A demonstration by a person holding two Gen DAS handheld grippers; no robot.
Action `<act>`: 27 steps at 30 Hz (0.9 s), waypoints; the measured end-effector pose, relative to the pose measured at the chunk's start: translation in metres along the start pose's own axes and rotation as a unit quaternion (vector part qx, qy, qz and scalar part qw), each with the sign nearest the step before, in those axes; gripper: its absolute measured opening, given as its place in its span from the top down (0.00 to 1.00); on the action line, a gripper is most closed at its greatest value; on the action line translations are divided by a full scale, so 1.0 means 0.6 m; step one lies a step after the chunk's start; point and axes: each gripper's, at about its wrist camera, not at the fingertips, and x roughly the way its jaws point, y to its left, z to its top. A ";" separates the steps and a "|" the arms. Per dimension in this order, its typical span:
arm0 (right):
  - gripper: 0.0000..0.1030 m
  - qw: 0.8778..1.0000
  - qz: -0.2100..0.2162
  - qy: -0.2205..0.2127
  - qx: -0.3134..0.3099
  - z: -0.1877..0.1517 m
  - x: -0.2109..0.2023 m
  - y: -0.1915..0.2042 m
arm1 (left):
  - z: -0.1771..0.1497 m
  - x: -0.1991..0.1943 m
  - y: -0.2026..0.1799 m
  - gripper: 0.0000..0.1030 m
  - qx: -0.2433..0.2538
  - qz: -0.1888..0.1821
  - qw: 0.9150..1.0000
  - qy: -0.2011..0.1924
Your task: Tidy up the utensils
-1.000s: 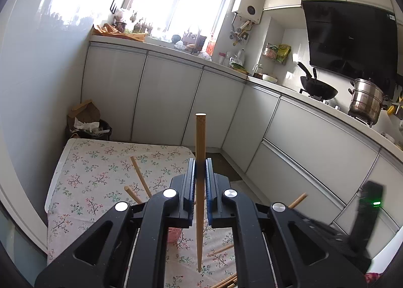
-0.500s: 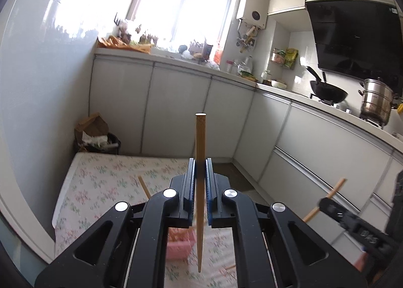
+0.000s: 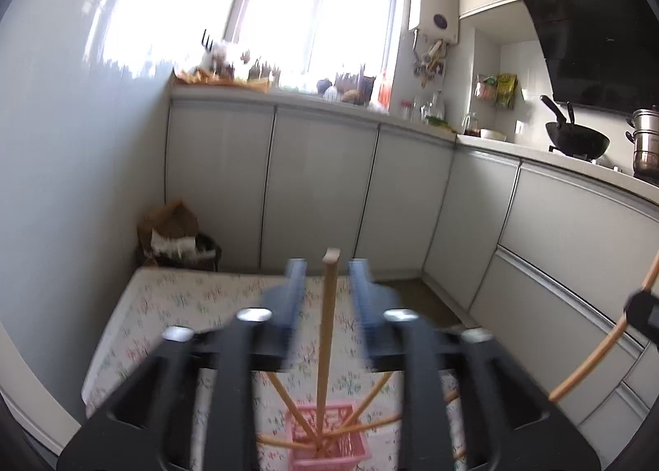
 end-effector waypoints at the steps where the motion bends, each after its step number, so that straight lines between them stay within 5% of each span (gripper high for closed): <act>1: 0.92 1.000 0.002 -0.003 -0.001 -0.001 0.005 0.005 | -0.004 -0.012 0.006 0.58 -0.006 0.006 1.000 -0.008; 4: 0.92 1.000 0.005 -0.018 -0.011 -0.004 0.018 0.020 | 0.002 -0.063 0.025 0.54 -0.026 0.013 0.999 -0.039; 7: 0.92 0.999 0.006 -0.027 -0.020 -0.009 0.044 0.035 | 0.020 -0.128 0.051 0.33 -0.053 0.036 0.995 -0.081; 14: 0.92 0.999 0.000 -0.025 -0.028 -0.031 0.114 0.048 | 0.066 -0.235 0.100 0.24 -0.085 0.050 0.983 -0.152; 27: 0.92 0.999 0.003 -0.035 -0.040 -0.025 0.103 0.063 | 0.067 -0.216 0.159 0.23 -0.155 0.030 0.983 -0.095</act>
